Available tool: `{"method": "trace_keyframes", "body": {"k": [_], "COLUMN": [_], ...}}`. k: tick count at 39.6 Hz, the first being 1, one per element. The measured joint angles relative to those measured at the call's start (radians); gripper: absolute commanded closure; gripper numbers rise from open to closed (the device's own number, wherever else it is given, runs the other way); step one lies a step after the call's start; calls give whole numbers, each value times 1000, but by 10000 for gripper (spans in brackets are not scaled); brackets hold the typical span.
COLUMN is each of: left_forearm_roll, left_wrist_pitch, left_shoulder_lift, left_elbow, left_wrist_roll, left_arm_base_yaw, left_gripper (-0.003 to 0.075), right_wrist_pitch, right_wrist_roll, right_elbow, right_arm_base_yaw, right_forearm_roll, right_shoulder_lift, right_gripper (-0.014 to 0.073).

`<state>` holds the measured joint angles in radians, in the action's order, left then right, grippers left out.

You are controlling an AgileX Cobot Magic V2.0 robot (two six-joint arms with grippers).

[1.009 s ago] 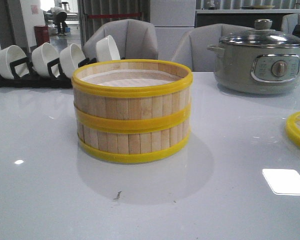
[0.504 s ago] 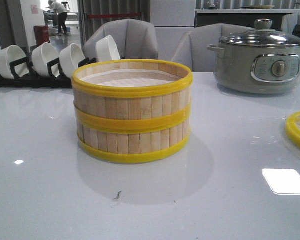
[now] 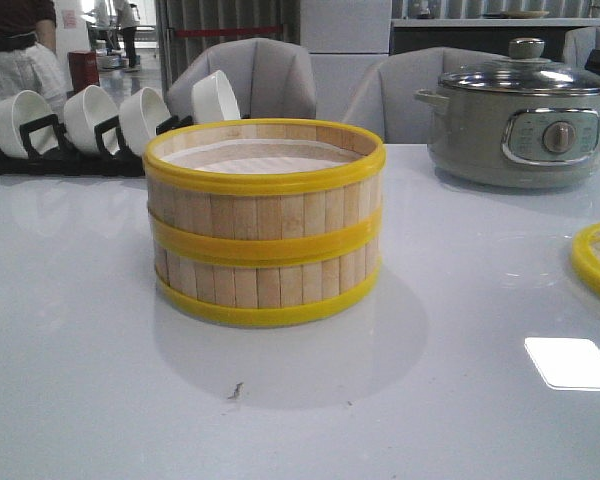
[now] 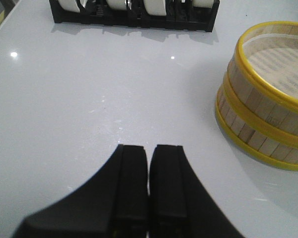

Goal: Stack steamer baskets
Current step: 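Move the right gripper over the woven bamboo lid's centre hub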

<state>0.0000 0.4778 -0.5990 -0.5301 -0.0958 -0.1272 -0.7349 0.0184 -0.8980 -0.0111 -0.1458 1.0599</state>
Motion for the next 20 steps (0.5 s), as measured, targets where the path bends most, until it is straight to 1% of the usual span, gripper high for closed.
{"method": "trace_keyframes", "body": {"k": [8,15,20], "left_forearm_roll": [0,0,0], "left_wrist_pitch": [0,0,0], "left_shoulder_lift": [0,0,0], "left_elbow": [0,0,0], "left_wrist_roll": [0,0,0], "left_arm_base_yaw": [0,0,0], "left_gripper": [635,635,635], "right_wrist_pitch": [12,36,43], "right_wrist_roll": [0,0,0], "right_elbow": [-2,-28,-80], "right_arm_base_yaw": [-12,-100,-173], "right_forearm_roll": [49,57,57], "right_shoulder_lift": [36,164,283], "right_gripper": [223,223,223]}}
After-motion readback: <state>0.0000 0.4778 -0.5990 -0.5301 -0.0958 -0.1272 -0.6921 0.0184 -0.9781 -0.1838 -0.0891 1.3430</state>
